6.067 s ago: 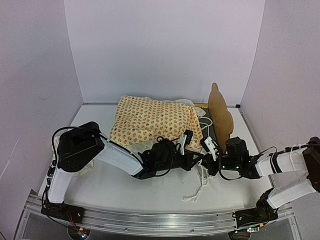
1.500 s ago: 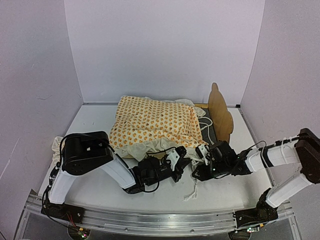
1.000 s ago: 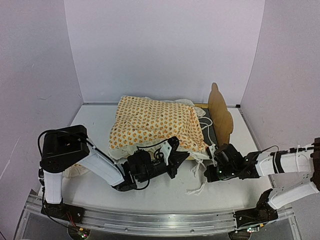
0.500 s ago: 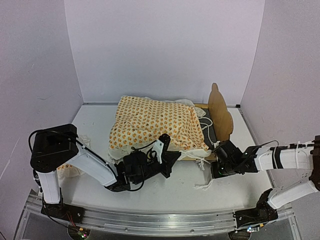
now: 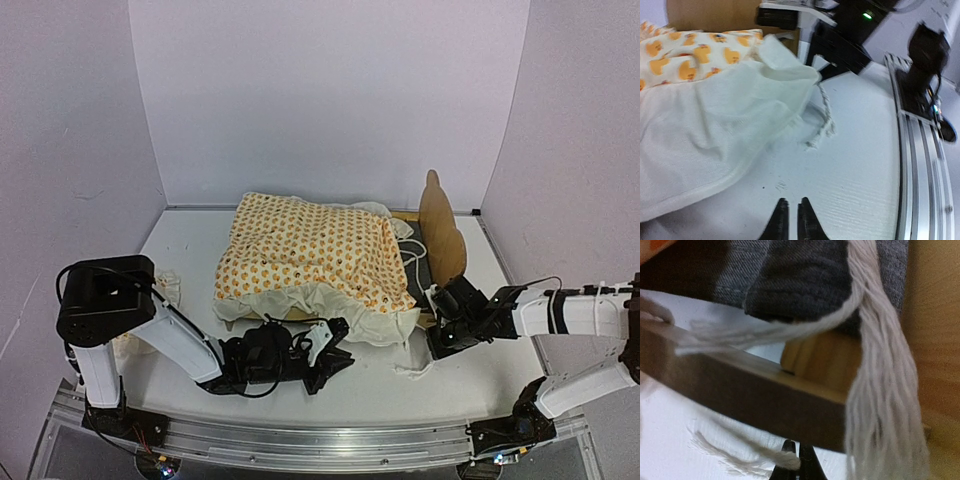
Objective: Set up the pet bed
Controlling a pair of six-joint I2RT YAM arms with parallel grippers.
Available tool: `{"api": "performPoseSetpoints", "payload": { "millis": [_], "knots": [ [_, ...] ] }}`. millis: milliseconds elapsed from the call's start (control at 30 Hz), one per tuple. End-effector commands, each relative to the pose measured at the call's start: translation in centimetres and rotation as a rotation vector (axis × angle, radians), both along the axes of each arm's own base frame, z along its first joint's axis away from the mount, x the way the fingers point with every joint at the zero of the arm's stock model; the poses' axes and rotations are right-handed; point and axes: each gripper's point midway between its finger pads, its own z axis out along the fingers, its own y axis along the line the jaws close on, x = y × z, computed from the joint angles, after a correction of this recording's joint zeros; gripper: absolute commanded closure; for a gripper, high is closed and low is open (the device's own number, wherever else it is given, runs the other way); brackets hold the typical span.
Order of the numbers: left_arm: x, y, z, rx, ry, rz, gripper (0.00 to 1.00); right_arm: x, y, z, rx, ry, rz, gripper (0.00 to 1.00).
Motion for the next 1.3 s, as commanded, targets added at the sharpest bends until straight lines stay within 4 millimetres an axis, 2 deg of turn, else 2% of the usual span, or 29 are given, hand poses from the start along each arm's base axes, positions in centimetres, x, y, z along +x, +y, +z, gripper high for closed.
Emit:
{"api": "performPoseSetpoints", "payload": {
  "millis": [0,100,200,300,400,500,567,667,800,1000,1267],
  "knots": [
    [-3.6,-1.5,3.6,-0.046,-0.085,-0.269,0.75,-0.2,-0.1,0.8,-0.003,0.024,0.024,1.00],
    [-5.0,-1.6,4.4,-0.072,-0.082,-0.383,0.55,-0.3,0.4,1.0,0.020,0.034,0.030,1.00],
    [-4.0,-2.8,4.2,-0.059,-0.123,-0.362,0.51,-0.5,0.8,1.0,0.040,0.043,0.038,1.00],
    [-2.5,-5.4,4.5,-0.043,-0.191,-0.333,0.49,-0.6,1.3,1.1,0.062,0.056,0.054,1.00],
    [-1.0,-7.9,3.5,-0.015,-0.230,-0.312,0.54,-0.6,1.6,1.2,0.072,0.063,0.059,1.00],
    [0.8,-9.6,2.5,0.001,-0.251,-0.246,0.68,-0.6,1.8,1.2,0.080,0.066,0.061,1.00],
    [1.3,-10.3,2.2,0.004,-0.256,-0.219,0.72,-0.6,1.9,1.3,0.086,0.066,0.057,1.00],
    [1.8,-10.6,0.6,0.044,-0.283,-0.175,0.73,-0.7,2.0,1.3,0.100,0.065,0.056,1.00],
    [3.8,-9.9,-0.8,0.090,-0.271,-0.038,0.62,-0.7,2.0,1.4,0.107,0.062,0.056,1.00],
    [4.7,-9.2,-2.8,0.147,-0.270,0.014,0.58,-0.7,2.1,1.8,0.118,0.051,0.063,1.00],
    [4.3,-10.0,-4.9,0.210,-0.256,-0.045,0.69,-0.8,2.4,1.9,0.133,0.055,0.065,1.00]
  ]
}}
